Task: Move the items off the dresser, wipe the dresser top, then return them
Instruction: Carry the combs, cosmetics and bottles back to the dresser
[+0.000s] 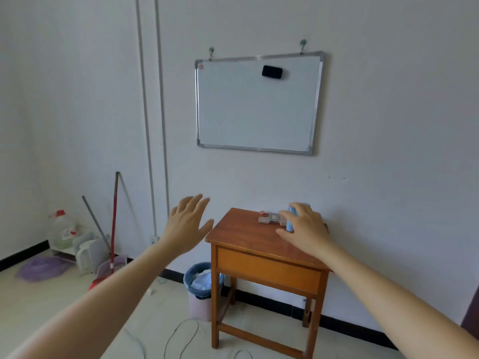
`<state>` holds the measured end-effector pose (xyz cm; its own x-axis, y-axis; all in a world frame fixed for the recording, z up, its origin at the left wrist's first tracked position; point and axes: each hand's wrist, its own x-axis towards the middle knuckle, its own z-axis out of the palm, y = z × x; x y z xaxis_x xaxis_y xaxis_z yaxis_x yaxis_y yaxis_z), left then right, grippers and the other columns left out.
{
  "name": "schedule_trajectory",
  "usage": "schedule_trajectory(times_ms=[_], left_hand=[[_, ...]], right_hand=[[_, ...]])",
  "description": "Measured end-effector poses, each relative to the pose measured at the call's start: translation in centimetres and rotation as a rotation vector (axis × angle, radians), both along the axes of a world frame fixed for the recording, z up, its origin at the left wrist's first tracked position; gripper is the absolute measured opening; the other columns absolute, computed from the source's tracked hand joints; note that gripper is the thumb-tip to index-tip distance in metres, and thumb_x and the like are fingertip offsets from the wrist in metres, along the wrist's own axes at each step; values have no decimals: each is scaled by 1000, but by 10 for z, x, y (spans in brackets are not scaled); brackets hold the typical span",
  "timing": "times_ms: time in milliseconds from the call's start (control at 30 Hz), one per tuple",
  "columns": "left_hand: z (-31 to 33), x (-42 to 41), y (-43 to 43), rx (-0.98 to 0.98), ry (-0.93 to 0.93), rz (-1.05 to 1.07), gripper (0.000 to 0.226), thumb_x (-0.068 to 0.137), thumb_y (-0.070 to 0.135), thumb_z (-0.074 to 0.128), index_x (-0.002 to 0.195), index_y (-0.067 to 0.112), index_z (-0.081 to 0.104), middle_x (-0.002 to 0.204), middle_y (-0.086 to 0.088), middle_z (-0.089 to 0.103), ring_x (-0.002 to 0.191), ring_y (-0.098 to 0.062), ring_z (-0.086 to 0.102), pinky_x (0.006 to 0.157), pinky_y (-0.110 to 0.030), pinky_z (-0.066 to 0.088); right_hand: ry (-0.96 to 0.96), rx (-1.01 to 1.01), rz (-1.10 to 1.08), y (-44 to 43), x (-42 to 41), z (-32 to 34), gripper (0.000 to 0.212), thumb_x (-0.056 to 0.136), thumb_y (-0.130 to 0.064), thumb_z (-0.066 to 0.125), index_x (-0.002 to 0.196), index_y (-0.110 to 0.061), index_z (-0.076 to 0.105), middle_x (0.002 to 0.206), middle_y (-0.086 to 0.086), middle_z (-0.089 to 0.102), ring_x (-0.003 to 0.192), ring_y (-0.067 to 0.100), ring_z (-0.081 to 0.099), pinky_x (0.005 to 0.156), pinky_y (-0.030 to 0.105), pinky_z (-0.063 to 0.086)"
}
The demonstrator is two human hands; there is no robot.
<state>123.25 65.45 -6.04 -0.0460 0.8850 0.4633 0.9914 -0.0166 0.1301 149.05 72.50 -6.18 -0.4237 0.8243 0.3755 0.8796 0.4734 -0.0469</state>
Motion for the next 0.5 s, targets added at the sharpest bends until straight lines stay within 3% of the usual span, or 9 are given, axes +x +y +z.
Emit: schedule_trajectory(times_ms=[200,367,500], left_hand=[[-23,-25,87,-6,-119,47,56,95,40,37,144,19,20,153,1,18,141,-20,10,114,-40,15],[-75,-72,150,-99,-192,111,56,94,40,39,144,19,23,152,0,21,140,-20,12,113,-41,17],[-107,-116,215,-151,-232,131,57,94,39,41,144,18,23,152,-2,23,140,-21,15,113,-41,19]], right_hand=[[107,-65,21,103,-32,-15,50,91,-41,49,136,-21,40,147,7,29,137,21,22,108,35,24],[-63,-193,87,167,-77,-69,54,92,-44,44,141,-26,30,151,3,21,139,20,15,111,38,18],[-67,-294,57,218,-113,-101,55,92,-40,45,142,-26,27,150,4,22,139,20,16,112,39,20]])
